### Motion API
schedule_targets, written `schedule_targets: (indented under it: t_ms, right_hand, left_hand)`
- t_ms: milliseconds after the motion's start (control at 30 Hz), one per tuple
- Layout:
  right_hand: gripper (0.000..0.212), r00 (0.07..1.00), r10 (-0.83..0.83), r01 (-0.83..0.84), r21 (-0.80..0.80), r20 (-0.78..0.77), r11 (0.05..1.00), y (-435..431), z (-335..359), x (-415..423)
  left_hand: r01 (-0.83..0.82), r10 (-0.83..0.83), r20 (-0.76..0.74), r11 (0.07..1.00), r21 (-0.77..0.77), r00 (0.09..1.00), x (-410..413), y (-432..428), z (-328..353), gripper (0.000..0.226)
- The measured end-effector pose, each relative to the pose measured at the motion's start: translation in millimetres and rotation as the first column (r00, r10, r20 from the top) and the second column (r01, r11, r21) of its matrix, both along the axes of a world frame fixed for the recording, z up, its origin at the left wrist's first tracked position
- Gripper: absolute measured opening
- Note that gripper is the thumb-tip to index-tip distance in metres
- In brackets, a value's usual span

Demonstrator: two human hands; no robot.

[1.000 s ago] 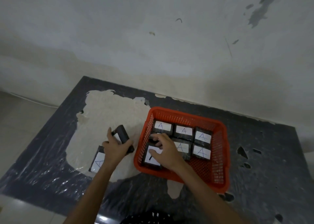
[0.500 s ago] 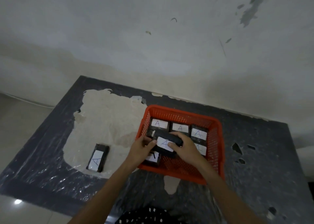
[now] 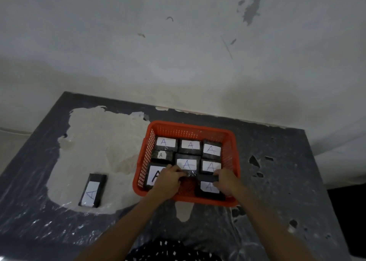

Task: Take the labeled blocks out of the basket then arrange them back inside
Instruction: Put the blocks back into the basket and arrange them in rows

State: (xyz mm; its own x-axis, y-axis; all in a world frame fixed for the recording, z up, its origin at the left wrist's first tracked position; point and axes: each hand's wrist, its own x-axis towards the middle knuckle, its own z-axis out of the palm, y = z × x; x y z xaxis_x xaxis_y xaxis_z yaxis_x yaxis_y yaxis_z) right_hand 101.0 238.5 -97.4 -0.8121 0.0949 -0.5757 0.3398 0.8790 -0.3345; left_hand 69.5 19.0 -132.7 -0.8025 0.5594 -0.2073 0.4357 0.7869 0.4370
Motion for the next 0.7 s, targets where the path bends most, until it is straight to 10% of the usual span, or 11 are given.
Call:
schedule_targets:
  t_ms: [200,700]
  right_hand:
    - [0.037,0.962,0.210,-0.152,0.293,-0.174,0.944,-13.8,-12.9,9.7]
    - [0.082,0.916,0.377,-0.337,0.246,-0.137,0.909,-11.9,-21.0,9.8]
  left_hand:
    - [0.077,-0.080,-0.039,0.993,-0.086,0.996,-1.9,-1.2,-4.3,0.039]
    - [0.190,-0.286,-0.231,0.912,-0.364,0.930,-30.0,21.1,-23.7,0.065]
